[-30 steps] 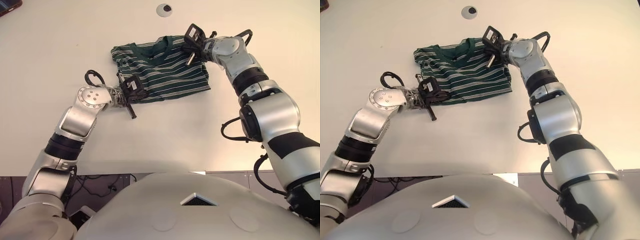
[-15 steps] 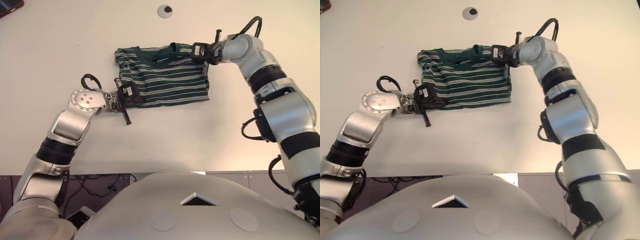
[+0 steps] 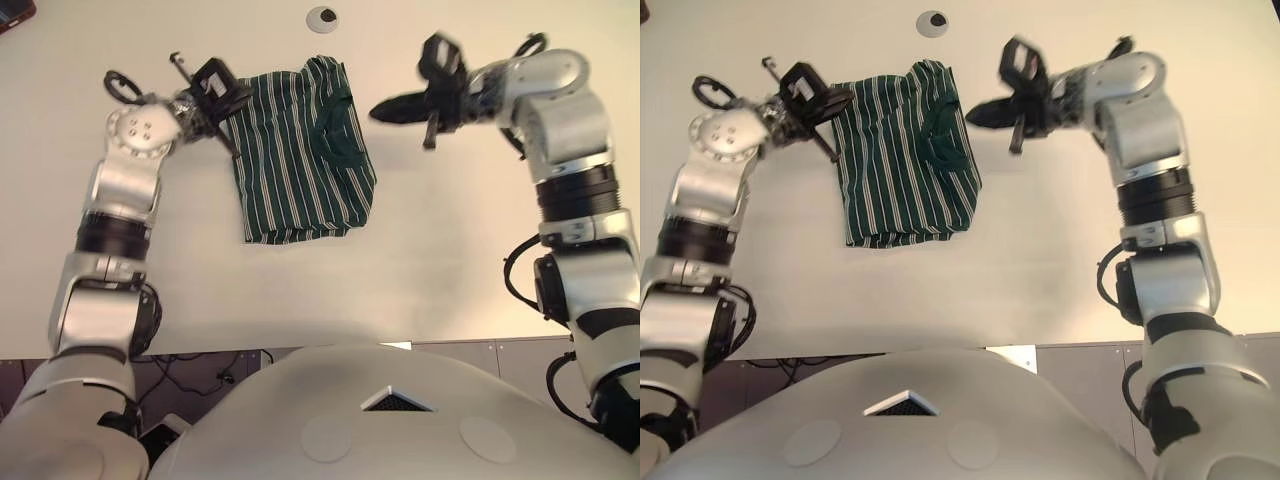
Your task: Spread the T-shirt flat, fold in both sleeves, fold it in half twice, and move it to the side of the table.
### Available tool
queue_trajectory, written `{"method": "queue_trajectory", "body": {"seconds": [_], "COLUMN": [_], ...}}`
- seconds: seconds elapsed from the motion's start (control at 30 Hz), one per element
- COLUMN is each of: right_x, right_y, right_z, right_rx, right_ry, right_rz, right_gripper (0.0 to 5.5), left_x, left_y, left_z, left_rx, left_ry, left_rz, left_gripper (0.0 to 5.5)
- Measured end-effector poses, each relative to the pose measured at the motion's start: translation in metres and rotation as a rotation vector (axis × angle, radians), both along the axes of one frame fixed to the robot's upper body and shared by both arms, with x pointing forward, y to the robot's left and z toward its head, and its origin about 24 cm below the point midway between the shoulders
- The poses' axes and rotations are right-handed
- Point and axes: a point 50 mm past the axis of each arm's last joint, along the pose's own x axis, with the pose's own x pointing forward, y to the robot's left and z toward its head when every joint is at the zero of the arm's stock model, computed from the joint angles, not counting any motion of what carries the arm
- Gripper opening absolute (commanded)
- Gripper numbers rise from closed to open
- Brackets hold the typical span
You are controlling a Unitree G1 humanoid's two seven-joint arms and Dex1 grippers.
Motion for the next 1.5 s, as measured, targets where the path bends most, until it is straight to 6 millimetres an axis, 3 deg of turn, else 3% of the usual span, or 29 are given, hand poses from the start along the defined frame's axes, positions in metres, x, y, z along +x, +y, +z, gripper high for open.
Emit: {"method": "queue_trajectory", "body": {"seconds": [0.1,0.13,0.23,0.4,0.57,0.93,1.03,1.13,1.2,1.27,1.33,1.5], "right_x": [-0.003,-0.009,-0.035,-0.044,-0.052,-0.058,-0.062,-0.059,-0.045,-0.024,-0.018,-0.026], "right_y": [-0.013,-0.014,-0.014,-0.007,0.002,0.033,0.033,0.018,0.006,-0.005,-0.011,-0.011], "right_z": [-0.020,-0.036,-0.080,-0.085,-0.089,-0.097,-0.085,-0.064,-0.042,-0.012,-0.009,-0.039], "right_rx": [-0.079,-0.121,-0.171,-0.176,-0.129,0.056,0.137,0.295,0.456,0.520,0.437,0.068], "right_ry": [0.027,0.044,0.098,0.054,0.072,0.234,0.317,0.438,0.502,0.447,0.353,0.019], "right_rz": [-0.077,-0.078,-0.059,0.007,0.071,0.081,0.125,0.087,0.008,-0.053,-0.077,0.045], "right_gripper": [0.00,0.00,0.00,0.00,0.00,0.00,0.00,0.00,0.00,0.00,0.00,0.26], "left_x": [-0.043,-0.064,-0.099,-0.099,-0.094,-0.088,-0.088,-0.088,-0.089,-0.089,-0.091,-0.090], "left_y": [-0.002,-0.008,-0.023,-0.034,-0.035,-0.039,-0.038,-0.037,-0.035,-0.032,-0.027,-0.021], "left_z": [-0.008,-0.012,-0.011,-0.009,-0.029,-0.043,-0.043,-0.042,-0.042,-0.041,-0.040,-0.029], "left_rx": [-0.050,-0.069,-0.102,-0.081,-0.008,-0.013,-0.014,-0.014,-0.014,-0.008,0.002,-0.023], "left_ry": [0.084,0.136,0.244,0.264,0.307,0.301,0.300,0.302,0.302,0.300,0.299,0.266], "left_rz": [-0.052,-0.082,-0.134,-0.152,-0.123,-0.091,-0.088,-0.085,-0.079,-0.068,-0.060,-0.062], "left_gripper": [0.02,0.02,0.02,0.02,0.02,0.02,0.02,0.02,0.02,0.02,0.02,0.59]}}
